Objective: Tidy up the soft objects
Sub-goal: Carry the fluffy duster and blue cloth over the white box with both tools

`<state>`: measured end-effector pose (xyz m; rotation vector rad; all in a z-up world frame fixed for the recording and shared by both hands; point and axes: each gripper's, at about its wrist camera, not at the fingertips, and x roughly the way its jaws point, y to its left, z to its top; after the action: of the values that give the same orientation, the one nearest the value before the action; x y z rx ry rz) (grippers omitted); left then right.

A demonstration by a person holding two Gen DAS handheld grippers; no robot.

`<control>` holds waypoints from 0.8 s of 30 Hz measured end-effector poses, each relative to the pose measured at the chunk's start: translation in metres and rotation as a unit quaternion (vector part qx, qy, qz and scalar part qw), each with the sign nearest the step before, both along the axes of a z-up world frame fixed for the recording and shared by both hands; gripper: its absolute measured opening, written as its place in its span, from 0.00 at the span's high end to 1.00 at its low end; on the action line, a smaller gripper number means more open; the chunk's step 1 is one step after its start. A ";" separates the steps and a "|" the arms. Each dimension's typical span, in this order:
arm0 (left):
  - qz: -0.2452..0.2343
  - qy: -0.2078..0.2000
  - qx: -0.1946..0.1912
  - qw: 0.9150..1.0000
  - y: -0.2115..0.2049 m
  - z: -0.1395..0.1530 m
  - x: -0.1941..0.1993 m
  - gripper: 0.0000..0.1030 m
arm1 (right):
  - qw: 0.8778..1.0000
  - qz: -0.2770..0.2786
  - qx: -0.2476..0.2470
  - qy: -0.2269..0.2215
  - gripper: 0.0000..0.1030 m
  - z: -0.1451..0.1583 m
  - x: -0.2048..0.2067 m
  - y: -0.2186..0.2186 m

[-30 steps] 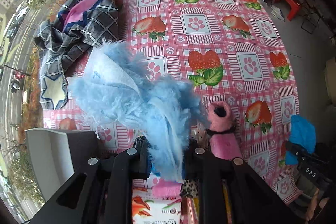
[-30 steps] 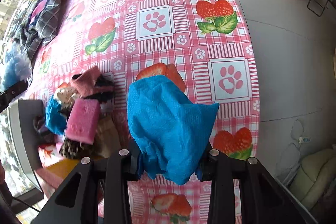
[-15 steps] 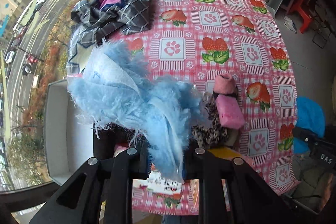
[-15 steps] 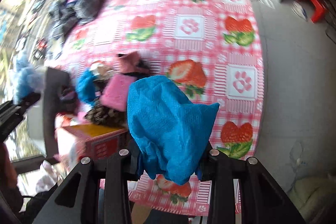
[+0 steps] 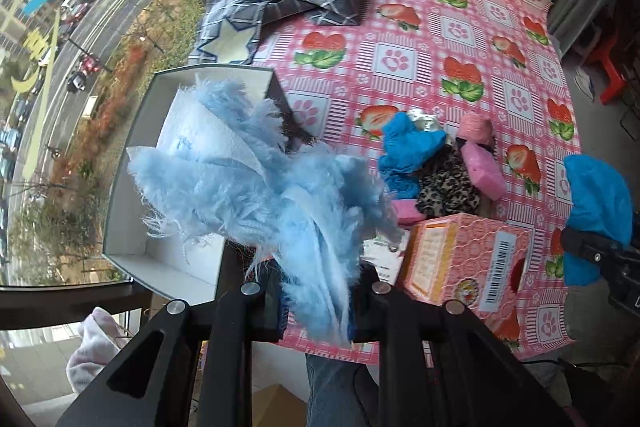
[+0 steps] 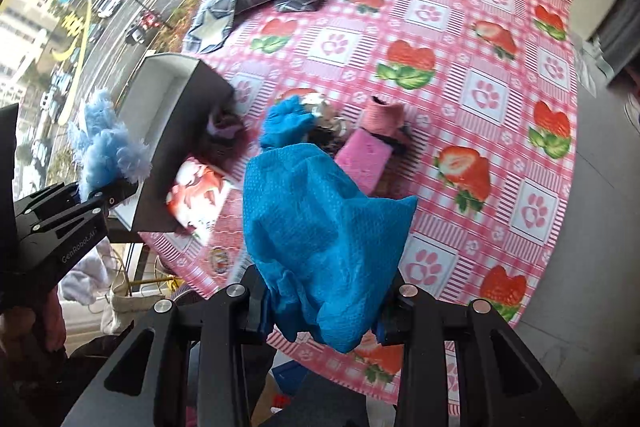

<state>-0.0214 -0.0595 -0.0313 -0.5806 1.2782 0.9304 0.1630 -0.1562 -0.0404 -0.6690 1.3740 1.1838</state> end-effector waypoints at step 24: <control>-0.082 -0.028 0.004 0.996 0.062 0.003 -0.086 0.76 | 0.997 -0.058 -0.008 -0.040 0.64 0.012 -0.108 0.055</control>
<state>-0.1075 0.0025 -0.0282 -0.4853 1.2511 0.7769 0.0550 -0.1017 -0.0281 -0.6328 1.3375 1.0448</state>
